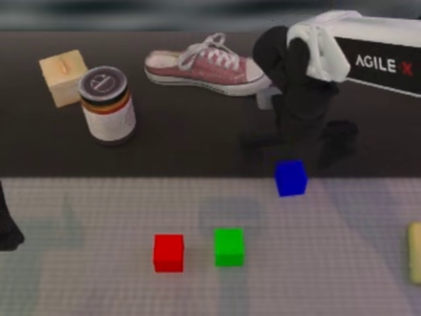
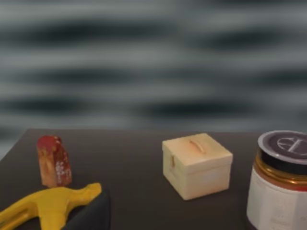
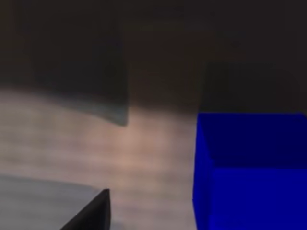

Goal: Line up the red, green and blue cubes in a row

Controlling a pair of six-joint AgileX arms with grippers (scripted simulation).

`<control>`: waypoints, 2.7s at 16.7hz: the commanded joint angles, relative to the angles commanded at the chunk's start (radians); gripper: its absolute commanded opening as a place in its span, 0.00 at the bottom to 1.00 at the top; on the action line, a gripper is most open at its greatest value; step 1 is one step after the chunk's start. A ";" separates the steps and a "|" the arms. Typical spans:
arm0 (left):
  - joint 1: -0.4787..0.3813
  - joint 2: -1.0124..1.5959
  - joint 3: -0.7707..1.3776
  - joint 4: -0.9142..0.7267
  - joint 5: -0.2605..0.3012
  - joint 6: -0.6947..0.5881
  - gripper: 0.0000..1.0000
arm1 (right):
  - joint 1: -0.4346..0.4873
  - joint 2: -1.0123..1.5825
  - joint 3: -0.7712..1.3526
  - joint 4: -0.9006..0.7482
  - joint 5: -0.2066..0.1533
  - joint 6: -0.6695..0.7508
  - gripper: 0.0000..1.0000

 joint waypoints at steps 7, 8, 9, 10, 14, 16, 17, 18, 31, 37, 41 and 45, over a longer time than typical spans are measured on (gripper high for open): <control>0.000 0.000 0.000 0.000 0.000 0.000 1.00 | 0.002 0.042 -0.071 0.110 0.000 0.003 1.00; 0.000 0.000 0.000 0.000 0.000 0.000 1.00 | 0.002 0.042 -0.071 0.110 0.000 0.003 1.00; 0.000 0.000 0.000 0.000 0.000 0.000 1.00 | 0.002 0.042 -0.071 0.110 0.000 0.003 0.92; 0.000 0.000 0.000 0.000 0.000 0.000 1.00 | 0.002 0.042 -0.071 0.110 0.000 0.003 0.85; 0.000 0.000 0.000 0.000 0.000 0.000 1.00 | 0.002 0.042 -0.071 0.110 0.000 0.003 0.55; 0.000 0.000 0.000 0.000 0.000 0.000 1.00 | 0.002 0.042 -0.071 0.110 0.000 0.003 0.40; 0.000 0.000 0.000 0.000 0.000 0.000 1.00 | 0.002 0.042 -0.071 0.110 0.000 0.003 0.32; 0.000 0.000 0.000 0.000 0.000 0.000 1.00 | 0.002 0.042 -0.071 0.110 0.000 0.003 0.25; 0.000 0.000 0.000 0.000 0.000 0.000 1.00 | 0.000 0.028 -0.066 0.102 0.005 0.001 0.00; 0.000 0.000 0.000 0.000 0.000 0.000 1.00 | 0.007 -0.032 0.054 -0.089 0.004 0.000 0.00; 0.000 0.000 0.000 0.000 0.000 0.000 1.00 | 0.008 -0.052 0.081 -0.126 0.004 -0.001 0.00; 0.000 0.000 0.000 0.000 0.000 0.000 1.00 | 0.010 -0.064 0.064 -0.118 0.003 0.011 0.00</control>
